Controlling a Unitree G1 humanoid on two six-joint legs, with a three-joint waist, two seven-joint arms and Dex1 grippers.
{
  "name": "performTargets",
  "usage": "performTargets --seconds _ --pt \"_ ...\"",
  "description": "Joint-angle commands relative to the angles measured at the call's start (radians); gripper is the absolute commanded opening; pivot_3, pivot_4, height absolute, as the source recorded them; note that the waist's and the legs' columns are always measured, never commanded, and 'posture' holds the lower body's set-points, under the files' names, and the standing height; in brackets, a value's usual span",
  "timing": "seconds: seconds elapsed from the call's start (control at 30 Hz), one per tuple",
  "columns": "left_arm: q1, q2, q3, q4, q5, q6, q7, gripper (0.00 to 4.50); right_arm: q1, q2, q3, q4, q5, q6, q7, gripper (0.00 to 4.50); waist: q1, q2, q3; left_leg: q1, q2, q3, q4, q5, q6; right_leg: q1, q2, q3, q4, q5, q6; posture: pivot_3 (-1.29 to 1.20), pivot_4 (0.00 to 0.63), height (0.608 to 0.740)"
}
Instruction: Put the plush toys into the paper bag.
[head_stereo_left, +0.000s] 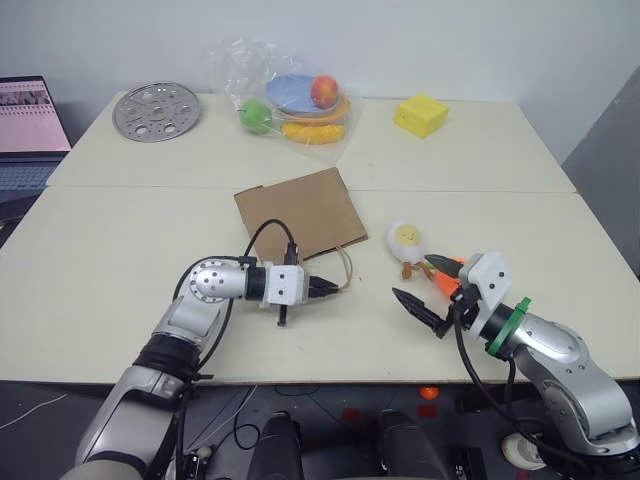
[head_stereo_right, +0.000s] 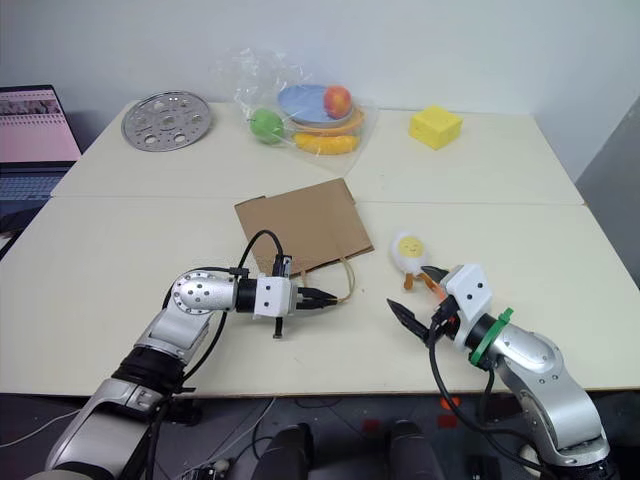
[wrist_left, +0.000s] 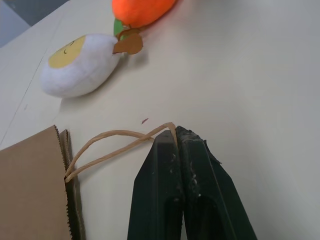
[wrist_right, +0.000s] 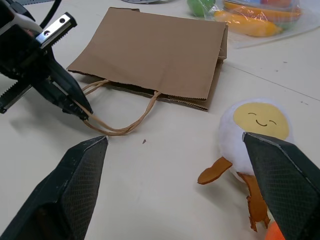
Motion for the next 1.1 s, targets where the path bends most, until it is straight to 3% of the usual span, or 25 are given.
performTargets --seconds 0.03,0.1,0.23,0.5,0.63,0.93,1.1 --pt "-0.082 0.015 0.110 -0.131 -0.265 0.421 -0.030 0.01 -0.028 0.000 -0.006 -0.002 -0.010 -0.028 0.010 4.50 -0.002 0.000 0.000 0.000 0.000 0.000 0.000 0.000 0.000 0.000 0.000 0.000 0.000 0.000 0.000 0.00 0.150 0.740" --pt "-0.127 0.029 0.150 -0.131 -0.339 0.578 -0.045 0.01 -0.035 -0.001 0.019 0.010 -0.018 -0.025 0.021 4.50 -0.002 0.000 0.000 0.000 0.000 -0.001 0.001 0.000 0.000 0.000 0.000 -0.001 0.001 0.000 0.000 0.00 0.150 0.740" --pt "-0.194 0.048 0.209 -0.108 -0.396 0.729 -0.048 0.01 -0.073 0.020 0.059 0.044 -0.028 -0.023 0.029 4.50 -0.003 0.000 0.000 0.000 0.000 -0.001 0.001 0.000 0.000 0.000 0.001 -0.001 0.002 0.001 0.003 0.00 0.150 0.740" --pt "-0.254 0.031 0.245 -0.104 -0.399 0.798 -0.038 0.01 -0.217 0.133 0.129 0.151 -0.034 0.003 0.014 4.50 -0.004 0.000 0.000 0.000 0.000 -0.002 0.000 0.000 0.000 0.000 0.001 -0.002 0.002 0.003 0.005 0.00 0.150 0.740" --pt "-0.239 0.012 0.242 -0.143 -0.396 0.813 -0.033 0.00 -0.355 0.277 0.209 0.355 -0.096 -0.030 -0.020 3.57 -0.009 0.000 0.000 0.001 0.001 -0.002 0.000 0.000 0.000 -0.001 0.002 -0.002 0.003 0.003 0.006 0.00 0.150 0.740" --pt "-0.217 -0.008 0.276 -0.289 -0.480 0.930 0.017 0.00 -0.568 0.469 0.206 0.742 -0.179 -0.154 -0.076 0.13 -0.003 0.000 0.000 -0.001 0.001 -0.003 -0.002 0.000 0.000 -0.003 0.002 -0.002 0.003 0.004 0.007 0.00 0.150 0.740" --pt "-0.194 -0.008 0.295 -0.312 -0.502 0.949 0.049 0.00 -0.595 0.514 0.195 0.869 -0.216 -0.171 -0.117 0.05 -0.004 0.000 0.000 -0.001 0.001 -0.003 -0.003 0.000 0.000 -0.004 0.002 -0.003 0.004 0.004 0.006 0.00 0.150 0.740"
